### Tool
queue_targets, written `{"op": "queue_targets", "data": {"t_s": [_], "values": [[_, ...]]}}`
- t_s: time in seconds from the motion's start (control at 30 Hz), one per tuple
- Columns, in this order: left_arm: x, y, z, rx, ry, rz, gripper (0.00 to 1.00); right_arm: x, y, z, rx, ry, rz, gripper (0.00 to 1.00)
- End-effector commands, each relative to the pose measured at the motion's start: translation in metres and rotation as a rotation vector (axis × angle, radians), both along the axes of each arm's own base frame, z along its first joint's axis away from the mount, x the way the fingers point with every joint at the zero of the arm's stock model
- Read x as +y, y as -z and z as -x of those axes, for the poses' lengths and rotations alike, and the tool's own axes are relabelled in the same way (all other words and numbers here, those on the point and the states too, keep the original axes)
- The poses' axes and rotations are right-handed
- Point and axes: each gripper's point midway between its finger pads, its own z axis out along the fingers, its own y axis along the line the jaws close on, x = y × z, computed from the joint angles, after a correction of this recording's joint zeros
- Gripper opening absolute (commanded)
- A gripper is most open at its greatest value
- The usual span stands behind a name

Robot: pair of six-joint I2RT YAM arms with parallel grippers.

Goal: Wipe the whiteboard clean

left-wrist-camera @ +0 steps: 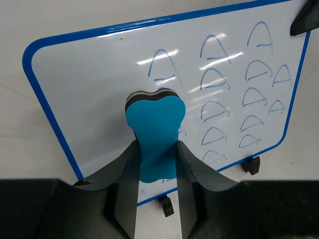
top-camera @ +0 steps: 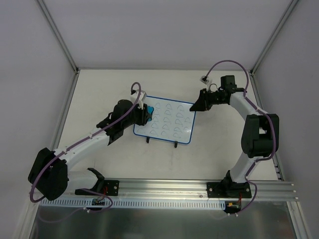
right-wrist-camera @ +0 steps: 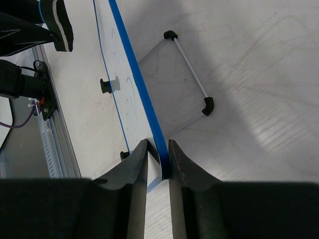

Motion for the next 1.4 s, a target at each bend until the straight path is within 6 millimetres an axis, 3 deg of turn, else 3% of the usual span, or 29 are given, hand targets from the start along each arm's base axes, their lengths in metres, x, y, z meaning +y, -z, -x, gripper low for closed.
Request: {"op": "queue_targets", "data": {"t_s": [0.0,0.43,0.6,0.77,0.9,1.03,1.17,1.37], "values": [[-0.012,-0.024,-0.022,-0.100,-0.002,0.078,0.00,-0.004,0.000,-0.008,-0.055,-0.001,0.028,0.02],[-0.009,-0.026,-0.068,-0.228,-0.119,0.039,0.00,-0.008,0.004,-0.004,-0.058,0.005,0.042,0.00],[-0.014,-0.003,-0.076,-0.198,-0.111,0.001,0.00,-0.008,0.005,-0.004,-0.057,0.005,0.042,0.00],[-0.036,0.013,-0.072,-0.173,-0.040,-0.032,0.00,-0.009,0.005,-0.002,-0.058,0.006,0.047,0.00],[-0.060,0.022,-0.060,-0.149,0.027,-0.069,0.00,-0.010,0.006,-0.001,-0.062,0.006,0.053,0.00],[-0.096,0.029,-0.036,-0.123,0.128,-0.107,0.00,-0.011,0.006,0.001,-0.070,0.010,0.063,0.00],[-0.117,0.047,-0.025,-0.062,0.159,-0.165,0.00,-0.011,0.007,0.003,-0.066,0.008,0.062,0.00],[-0.108,0.047,-0.034,-0.036,0.060,-0.189,0.00,-0.013,0.007,0.002,-0.073,0.016,0.075,0.00]]}}
